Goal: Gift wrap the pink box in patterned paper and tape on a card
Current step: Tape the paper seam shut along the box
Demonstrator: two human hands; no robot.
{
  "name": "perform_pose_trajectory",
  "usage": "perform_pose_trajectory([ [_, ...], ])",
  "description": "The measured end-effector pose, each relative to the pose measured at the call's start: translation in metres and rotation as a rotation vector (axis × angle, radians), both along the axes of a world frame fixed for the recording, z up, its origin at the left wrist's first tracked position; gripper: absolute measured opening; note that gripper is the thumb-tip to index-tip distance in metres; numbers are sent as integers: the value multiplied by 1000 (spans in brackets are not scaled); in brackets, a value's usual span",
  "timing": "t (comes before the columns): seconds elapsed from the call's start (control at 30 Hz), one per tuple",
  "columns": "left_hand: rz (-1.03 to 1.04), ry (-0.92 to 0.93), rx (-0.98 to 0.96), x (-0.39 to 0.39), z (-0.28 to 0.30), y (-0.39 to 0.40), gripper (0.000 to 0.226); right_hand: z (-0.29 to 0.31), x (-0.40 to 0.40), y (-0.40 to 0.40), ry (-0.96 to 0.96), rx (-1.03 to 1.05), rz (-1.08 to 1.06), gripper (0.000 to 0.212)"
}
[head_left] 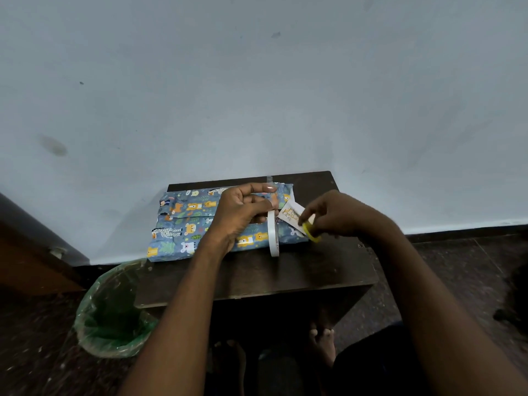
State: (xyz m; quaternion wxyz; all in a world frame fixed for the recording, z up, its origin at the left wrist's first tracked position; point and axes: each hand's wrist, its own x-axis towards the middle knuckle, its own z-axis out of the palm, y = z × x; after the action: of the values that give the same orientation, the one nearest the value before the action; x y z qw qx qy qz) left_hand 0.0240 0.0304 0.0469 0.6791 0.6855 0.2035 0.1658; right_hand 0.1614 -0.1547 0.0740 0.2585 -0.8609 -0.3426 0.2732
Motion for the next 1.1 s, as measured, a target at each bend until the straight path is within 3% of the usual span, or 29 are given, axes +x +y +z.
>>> perform_pose_trajectory([
  [0.1,-1,1,-3,-1,-1,2,25,-15,-5,12,-39,372,-189,27],
  [0.23,31,-12,2,0,-2,4,24,-25,-21,36,94,554,-233,20],
  [0.4,76,-41,5,0,-4,10,24,-36,-25,50,54,427,-196,9],
  [0.77,14,17,36,3,-5,6,26,-51,3,25,-175,155,-388,5],
  [0.87,28,23,37,4,-5,6,26,-47,6,19,-225,228,-431,6],
  [0.93,35,24,34,4,-5,6,26,-44,7,21,-160,332,-429,9],
  [1.1,32,30,35,3,-3,5,26,-44,11,40,-141,482,-193,22],
])
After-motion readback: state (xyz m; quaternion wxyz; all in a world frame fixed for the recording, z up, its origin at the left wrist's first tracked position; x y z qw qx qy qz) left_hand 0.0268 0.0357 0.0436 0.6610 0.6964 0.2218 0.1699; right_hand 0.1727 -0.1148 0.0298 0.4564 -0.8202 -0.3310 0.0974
